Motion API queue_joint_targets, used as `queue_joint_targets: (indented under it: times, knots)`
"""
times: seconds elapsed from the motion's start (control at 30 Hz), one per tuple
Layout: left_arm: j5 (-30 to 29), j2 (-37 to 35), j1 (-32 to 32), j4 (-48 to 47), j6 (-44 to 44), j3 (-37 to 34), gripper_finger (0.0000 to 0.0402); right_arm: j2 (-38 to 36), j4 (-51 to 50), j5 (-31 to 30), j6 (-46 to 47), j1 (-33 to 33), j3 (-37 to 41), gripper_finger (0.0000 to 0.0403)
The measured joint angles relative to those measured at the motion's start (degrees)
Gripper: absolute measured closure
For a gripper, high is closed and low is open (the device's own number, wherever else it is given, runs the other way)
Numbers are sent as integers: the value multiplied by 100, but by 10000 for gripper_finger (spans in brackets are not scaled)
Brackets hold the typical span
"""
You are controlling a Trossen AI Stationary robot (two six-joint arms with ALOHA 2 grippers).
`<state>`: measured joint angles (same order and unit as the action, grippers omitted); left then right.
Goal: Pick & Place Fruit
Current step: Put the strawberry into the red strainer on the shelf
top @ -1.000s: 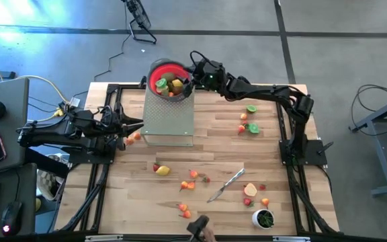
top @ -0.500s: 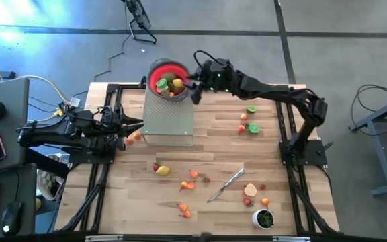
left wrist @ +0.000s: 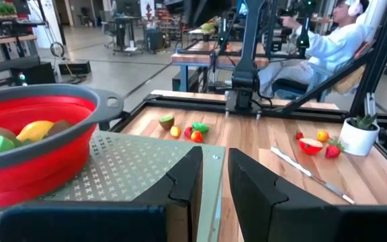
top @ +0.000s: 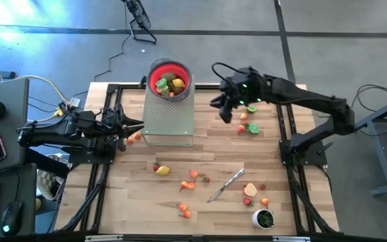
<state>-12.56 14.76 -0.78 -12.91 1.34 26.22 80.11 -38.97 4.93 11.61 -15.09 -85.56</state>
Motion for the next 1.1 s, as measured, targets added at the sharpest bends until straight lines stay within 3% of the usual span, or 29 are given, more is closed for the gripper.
queue_joint_targets:
  times: [0.17, 0.4, 0.73, 1.1]
  knots:
    - [1, -2, 0, -8, 52, 0, 334, -510, -430, -728, 297, 571, 187, 379]
    - [6, 0, 0, -61, 542, 0, 334, -1096, -284, -987, 1084, 1078, 1388, 385]
    - [8, 0, 0, -60, 646, 0, 334, -1175, 320, -667, 1623, 1759, 2551, 385]
    - [9, 0, 0, -63, 666, -2, 334, -1130, 696, 5, 849, 2326, 2658, 385]
